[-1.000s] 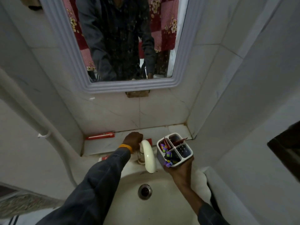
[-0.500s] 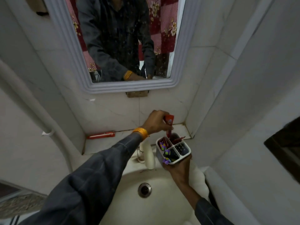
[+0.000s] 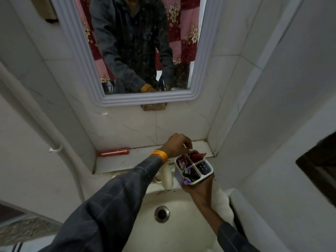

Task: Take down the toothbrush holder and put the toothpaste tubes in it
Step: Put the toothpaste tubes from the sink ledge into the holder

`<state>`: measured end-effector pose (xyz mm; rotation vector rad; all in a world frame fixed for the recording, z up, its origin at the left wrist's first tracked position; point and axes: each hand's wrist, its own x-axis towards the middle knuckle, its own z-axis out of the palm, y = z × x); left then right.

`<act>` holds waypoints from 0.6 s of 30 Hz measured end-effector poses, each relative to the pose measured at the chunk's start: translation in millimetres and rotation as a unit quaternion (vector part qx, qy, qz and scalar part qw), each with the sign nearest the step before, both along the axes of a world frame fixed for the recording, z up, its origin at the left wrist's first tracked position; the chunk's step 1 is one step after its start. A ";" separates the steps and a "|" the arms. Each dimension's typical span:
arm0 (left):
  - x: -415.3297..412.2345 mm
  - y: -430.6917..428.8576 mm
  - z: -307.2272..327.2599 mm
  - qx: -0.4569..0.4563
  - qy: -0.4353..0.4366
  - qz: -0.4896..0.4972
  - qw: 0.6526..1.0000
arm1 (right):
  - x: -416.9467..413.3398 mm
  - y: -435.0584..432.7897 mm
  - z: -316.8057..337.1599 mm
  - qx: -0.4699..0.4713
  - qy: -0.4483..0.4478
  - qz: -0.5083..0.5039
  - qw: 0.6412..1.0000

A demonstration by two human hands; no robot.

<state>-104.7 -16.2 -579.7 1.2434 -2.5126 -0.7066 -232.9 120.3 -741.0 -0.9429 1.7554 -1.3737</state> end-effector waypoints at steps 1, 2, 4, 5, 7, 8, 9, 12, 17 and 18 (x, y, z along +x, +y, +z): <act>7.9 -0.2 -0.1 -0.002 0.017 0.016 1.000 | -0.4 0.6 0.7 0.000 0.008 0.000 1.000; 17.8 -0.7 -1.0 -0.003 0.040 0.040 0.998 | -0.1 1.1 1.4 -0.004 0.014 0.001 1.000; 43.5 -0.5 -7.2 -0.012 0.071 0.098 0.993 | 0.9 2.3 2.3 -0.020 0.013 -0.003 1.000; 59.8 0.3 -14.0 -0.016 0.067 0.130 0.989 | 1.3 2.3 3.2 -0.026 0.012 -0.001 1.000; 99.0 2.8 -34.7 -0.017 0.028 0.185 0.982 | 1.6 3.1 6.3 -0.031 0.010 0.017 0.999; 119.0 5.6 -47.0 -0.006 -0.007 0.202 0.979 | 1.9 3.1 6.7 -0.029 0.011 0.027 0.999; 137.3 9.7 -59.8 0.014 -0.050 0.208 0.977 | 1.6 2.3 5.9 -0.036 0.013 0.030 0.999; 170.2 26.9 -90.0 0.088 -0.184 0.184 0.962 | 5.2 1.6 10.5 -0.088 -0.002 0.025 0.996; 171.5 35.5 -120.2 0.064 -0.224 0.175 0.957 | 2.3 1.0 3.4 -0.087 -0.005 0.039 0.995; 168.6 36.0 -122.2 0.068 -0.225 0.173 0.956 | 1.4 1.5 3.2 -0.078 0.004 0.045 0.996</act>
